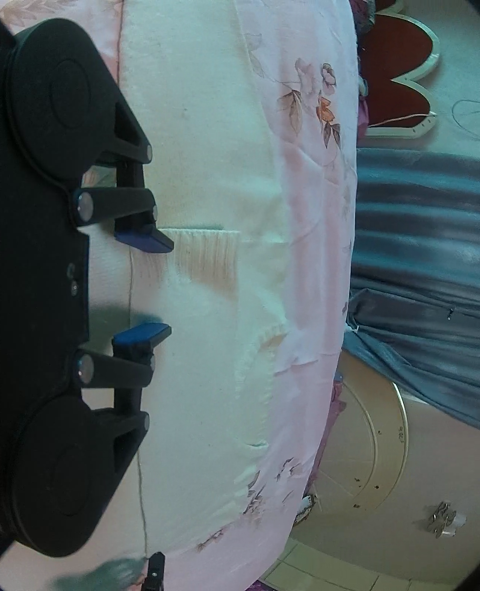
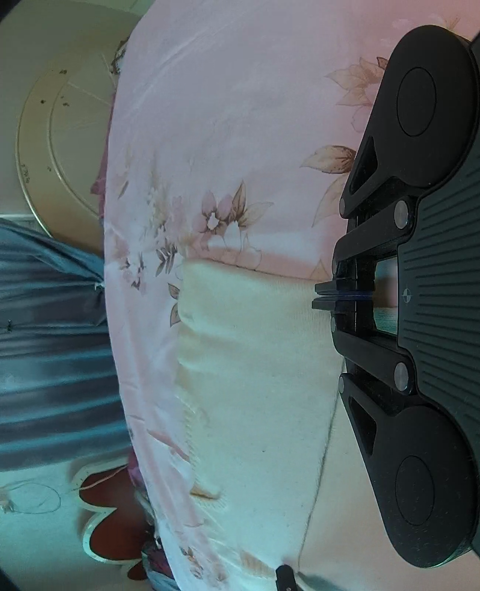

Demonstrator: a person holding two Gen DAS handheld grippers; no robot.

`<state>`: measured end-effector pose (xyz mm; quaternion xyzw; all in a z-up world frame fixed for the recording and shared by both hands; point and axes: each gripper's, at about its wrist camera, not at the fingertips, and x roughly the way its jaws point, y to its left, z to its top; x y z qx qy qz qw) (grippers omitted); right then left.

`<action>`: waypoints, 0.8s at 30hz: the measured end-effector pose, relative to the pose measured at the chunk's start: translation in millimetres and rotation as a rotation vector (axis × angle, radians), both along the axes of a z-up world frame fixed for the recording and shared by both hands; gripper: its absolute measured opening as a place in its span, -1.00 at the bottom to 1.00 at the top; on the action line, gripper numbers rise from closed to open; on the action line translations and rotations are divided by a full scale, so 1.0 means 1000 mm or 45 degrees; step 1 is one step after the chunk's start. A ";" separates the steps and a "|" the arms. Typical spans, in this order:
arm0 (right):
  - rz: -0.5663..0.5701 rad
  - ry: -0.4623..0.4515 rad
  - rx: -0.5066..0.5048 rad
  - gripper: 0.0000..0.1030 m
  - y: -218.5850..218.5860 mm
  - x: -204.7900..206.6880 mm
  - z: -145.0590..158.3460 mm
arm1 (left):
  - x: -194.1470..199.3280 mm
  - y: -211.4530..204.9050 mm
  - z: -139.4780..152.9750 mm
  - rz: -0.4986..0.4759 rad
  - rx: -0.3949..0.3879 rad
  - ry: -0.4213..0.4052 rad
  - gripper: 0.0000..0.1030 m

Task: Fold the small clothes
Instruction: 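Grasp the other sleeve cuff with the left gripper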

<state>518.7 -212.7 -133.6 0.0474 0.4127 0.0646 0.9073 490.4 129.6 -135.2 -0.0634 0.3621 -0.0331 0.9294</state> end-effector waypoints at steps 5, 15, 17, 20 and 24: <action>-0.008 -0.065 0.046 -1.00 0.004 -0.013 0.023 | -0.017 0.018 0.010 0.075 -0.062 -0.038 -0.07; -0.017 -0.095 0.117 0.04 0.039 -0.030 0.033 | -0.094 0.141 0.011 0.497 -0.177 -0.049 0.21; 0.014 -0.106 0.130 0.04 0.048 -0.030 0.035 | -0.111 0.176 0.009 0.626 -0.230 -0.057 0.15; 0.052 -0.110 0.123 0.03 0.065 -0.028 0.037 | -0.131 0.223 0.008 0.796 -0.333 -0.082 0.07; 0.075 -0.099 0.113 0.03 0.087 -0.026 0.037 | -0.144 0.273 0.007 0.954 -0.463 -0.139 -0.06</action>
